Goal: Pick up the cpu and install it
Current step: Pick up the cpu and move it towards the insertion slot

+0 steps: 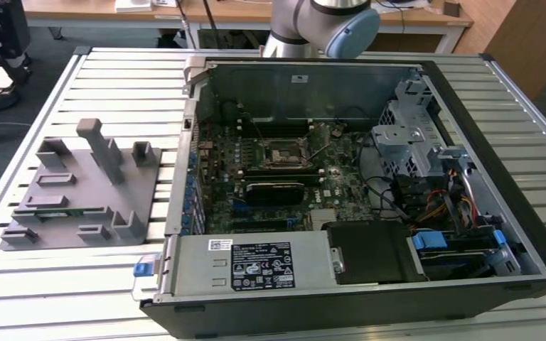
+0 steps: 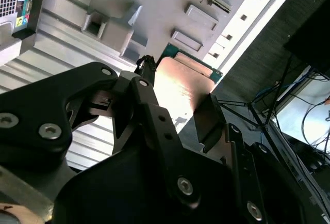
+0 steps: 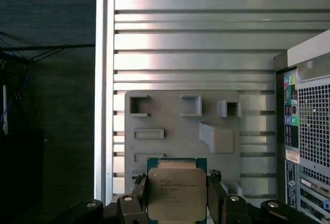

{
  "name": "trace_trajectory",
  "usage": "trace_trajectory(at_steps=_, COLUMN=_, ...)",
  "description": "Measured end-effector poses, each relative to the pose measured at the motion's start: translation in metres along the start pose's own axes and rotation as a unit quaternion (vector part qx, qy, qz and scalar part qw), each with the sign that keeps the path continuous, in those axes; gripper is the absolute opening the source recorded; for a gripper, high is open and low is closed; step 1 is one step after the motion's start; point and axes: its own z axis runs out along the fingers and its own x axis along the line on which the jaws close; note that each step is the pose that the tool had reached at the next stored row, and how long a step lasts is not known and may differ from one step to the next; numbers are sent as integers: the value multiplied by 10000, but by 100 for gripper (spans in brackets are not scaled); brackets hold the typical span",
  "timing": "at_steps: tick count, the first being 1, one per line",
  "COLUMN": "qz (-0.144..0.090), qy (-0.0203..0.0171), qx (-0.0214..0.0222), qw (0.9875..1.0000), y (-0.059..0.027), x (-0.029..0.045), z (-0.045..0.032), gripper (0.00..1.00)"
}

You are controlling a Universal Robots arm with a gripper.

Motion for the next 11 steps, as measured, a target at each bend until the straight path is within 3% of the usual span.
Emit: trace_trajectory(at_steps=11, qz=0, qy=3, qx=0, qw=10000, y=5, x=-379, z=40, gripper=54)
